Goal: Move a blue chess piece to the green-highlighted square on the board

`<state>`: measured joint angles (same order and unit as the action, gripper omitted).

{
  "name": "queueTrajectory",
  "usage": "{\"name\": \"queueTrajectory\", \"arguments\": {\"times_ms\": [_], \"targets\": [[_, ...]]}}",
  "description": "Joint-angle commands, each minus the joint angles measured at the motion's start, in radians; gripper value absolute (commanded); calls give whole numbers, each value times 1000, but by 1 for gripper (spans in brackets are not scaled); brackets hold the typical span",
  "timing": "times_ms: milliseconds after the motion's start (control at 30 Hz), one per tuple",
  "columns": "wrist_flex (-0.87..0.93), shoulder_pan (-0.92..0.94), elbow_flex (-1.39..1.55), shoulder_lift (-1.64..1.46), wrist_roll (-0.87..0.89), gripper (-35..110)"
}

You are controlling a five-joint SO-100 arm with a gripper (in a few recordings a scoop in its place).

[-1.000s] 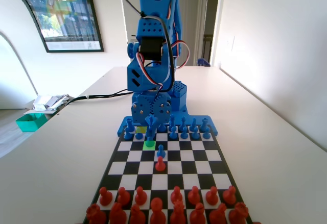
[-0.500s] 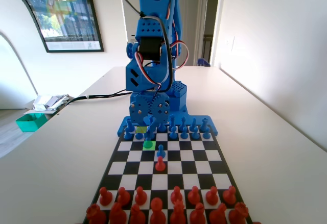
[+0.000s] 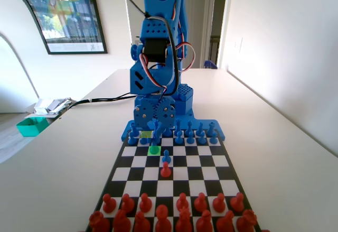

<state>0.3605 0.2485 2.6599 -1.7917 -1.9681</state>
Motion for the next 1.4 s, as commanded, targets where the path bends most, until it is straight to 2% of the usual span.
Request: {"name": "queueTrajectory", "arguments": {"times_ms": [0, 300, 633, 800, 1067, 1367], "targets": [[21, 21, -40, -31, -25, 3], [284, 48, -232, -92, -26, 1], [477, 20, -373, -155, 23, 1], [430, 0, -313, -156, 28, 1], [229, -12, -101, -155, 8, 1], [104, -11, 0, -118, -17, 1]]}}
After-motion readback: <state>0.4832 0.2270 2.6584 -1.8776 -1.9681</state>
